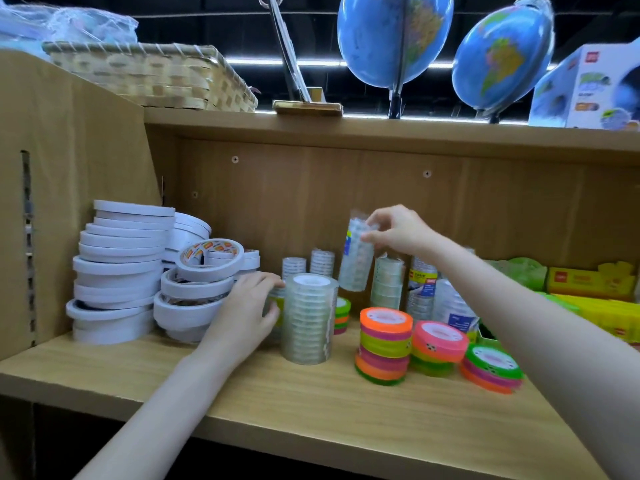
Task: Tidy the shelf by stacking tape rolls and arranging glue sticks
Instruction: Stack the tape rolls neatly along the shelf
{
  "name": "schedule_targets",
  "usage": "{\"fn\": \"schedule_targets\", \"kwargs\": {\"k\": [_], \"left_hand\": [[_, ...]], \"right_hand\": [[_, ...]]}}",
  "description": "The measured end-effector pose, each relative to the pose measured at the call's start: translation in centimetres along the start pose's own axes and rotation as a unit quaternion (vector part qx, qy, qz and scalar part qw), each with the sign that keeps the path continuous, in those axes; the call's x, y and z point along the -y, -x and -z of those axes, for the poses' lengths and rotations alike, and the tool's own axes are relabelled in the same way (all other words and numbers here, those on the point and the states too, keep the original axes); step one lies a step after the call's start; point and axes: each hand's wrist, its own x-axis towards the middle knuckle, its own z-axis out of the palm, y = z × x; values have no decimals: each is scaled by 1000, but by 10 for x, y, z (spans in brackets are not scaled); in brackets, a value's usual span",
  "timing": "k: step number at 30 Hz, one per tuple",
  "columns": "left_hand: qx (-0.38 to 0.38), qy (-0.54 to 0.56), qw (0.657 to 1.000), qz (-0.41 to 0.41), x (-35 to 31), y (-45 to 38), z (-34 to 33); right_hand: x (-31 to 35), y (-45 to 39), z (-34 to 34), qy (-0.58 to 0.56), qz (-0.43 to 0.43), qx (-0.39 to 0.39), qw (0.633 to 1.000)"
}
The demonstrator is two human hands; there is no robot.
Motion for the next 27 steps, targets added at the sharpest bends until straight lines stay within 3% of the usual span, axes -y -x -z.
{"fn": "schedule_targets", "kwargs": {"k": [2, 5, 7, 9, 11, 14, 18, 20, 22, 24, 27], "left_hand": [[3, -1, 1000, -4, 0, 1, 1], [0, -7, 1000, -15, 3, 1, 2], [-3, -9, 1000, -16, 3, 0, 1], [-2, -2, 1000, -14, 2, 0, 0], [-8, 18, 1000, -2, 1, -1, 1], [-47, 55, 997, 28, 1, -3, 3], [-82, 70, 993, 48, -4, 1, 8], [-102, 82, 989, 64, -4, 7, 13], [-112, 90, 987, 75, -1, 14, 18], [-111, 103, 984, 92, 3, 17, 22], [-96, 114, 984, 99, -1, 19, 24]], "right_hand": [[-2, 2, -12, 132, 13, 32, 991], [-3, 6, -27, 315, 2, 71, 946], [-2, 6, -30, 377, 4, 72, 924], [4, 5, -27, 370, 10, 67, 927], [18, 4, -16, 288, 23, 61, 955], [46, 10, -6, 149, 109, 65, 981], [87, 25, -12, 53, 142, 156, 976], [102, 30, -19, 60, 119, 242, 961], [108, 34, -30, 155, 107, 309, 932], [106, 38, -39, 231, 106, 313, 915], [97, 43, -33, 227, 93, 298, 922]]}}
